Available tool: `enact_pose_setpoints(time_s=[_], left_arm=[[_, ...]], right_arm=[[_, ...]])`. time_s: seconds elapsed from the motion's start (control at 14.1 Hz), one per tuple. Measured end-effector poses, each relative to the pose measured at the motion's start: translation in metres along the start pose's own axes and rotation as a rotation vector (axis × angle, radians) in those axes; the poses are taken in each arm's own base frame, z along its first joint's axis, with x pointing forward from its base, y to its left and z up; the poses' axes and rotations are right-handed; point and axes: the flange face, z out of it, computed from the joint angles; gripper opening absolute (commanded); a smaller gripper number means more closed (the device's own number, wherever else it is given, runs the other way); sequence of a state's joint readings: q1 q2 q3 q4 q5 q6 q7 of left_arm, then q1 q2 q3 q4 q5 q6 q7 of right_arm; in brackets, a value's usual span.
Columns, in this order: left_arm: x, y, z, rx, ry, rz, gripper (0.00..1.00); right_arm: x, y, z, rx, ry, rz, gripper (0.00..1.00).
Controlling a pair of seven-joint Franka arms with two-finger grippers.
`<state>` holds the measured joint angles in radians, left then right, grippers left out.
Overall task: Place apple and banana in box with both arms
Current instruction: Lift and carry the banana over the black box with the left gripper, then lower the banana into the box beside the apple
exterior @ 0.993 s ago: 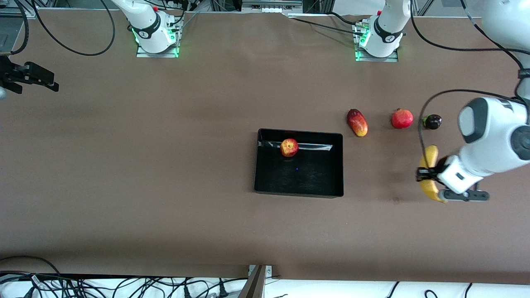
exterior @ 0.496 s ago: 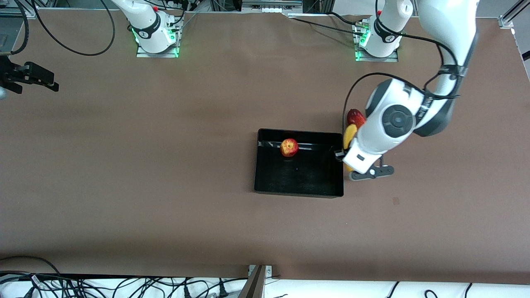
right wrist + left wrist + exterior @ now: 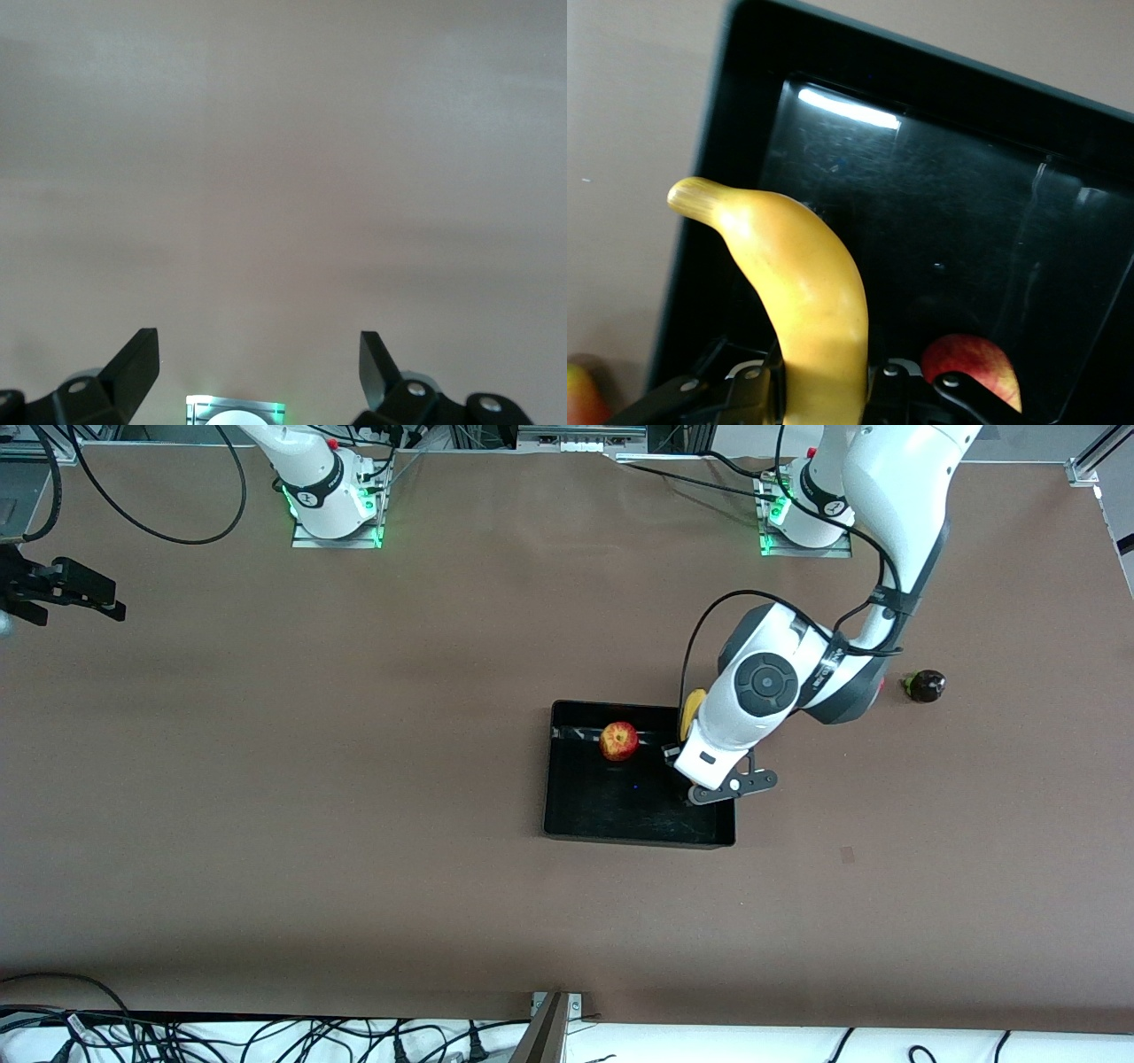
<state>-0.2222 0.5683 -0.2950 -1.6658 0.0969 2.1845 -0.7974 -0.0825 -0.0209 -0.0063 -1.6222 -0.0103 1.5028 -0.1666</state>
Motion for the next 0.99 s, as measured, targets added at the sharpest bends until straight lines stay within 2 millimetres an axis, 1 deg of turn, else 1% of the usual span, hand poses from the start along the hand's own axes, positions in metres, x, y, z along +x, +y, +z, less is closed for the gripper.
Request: enact_pose_setpoints(time_s=[0.14, 0.28, 0.5, 0.71, 0.99], left_arm=[[-0.008, 0.011, 0.007, -0.003, 0.002, -0.013, 0.0], [-0.011, 0.018, 0.01, -0.006, 0.003, -0.016, 0.0], [-0.01, 0.022, 0.01, -0.009, 0.005, -0.017, 0.0], [-0.002, 0.027, 0.014, -0.021, 0.01, -0.02, 0.0], [0.015, 0.034, 0.035, -0.032, 0.047, -0.012, 0.0]], right_arm=[[0.0, 0.0, 0.0, 0.0, 0.0, 0.001, 1.0], [0.0, 0.001, 0.0, 0.0, 0.0, 0.002, 1.0], [0.0, 0.002, 0.0, 0.0, 0.0, 0.003, 1.0], [0.0, 0.002, 0.0, 0.0, 0.0, 0.003, 1.0], [0.0, 0.002, 0.0, 0.0, 0.0, 0.003, 1.0]])
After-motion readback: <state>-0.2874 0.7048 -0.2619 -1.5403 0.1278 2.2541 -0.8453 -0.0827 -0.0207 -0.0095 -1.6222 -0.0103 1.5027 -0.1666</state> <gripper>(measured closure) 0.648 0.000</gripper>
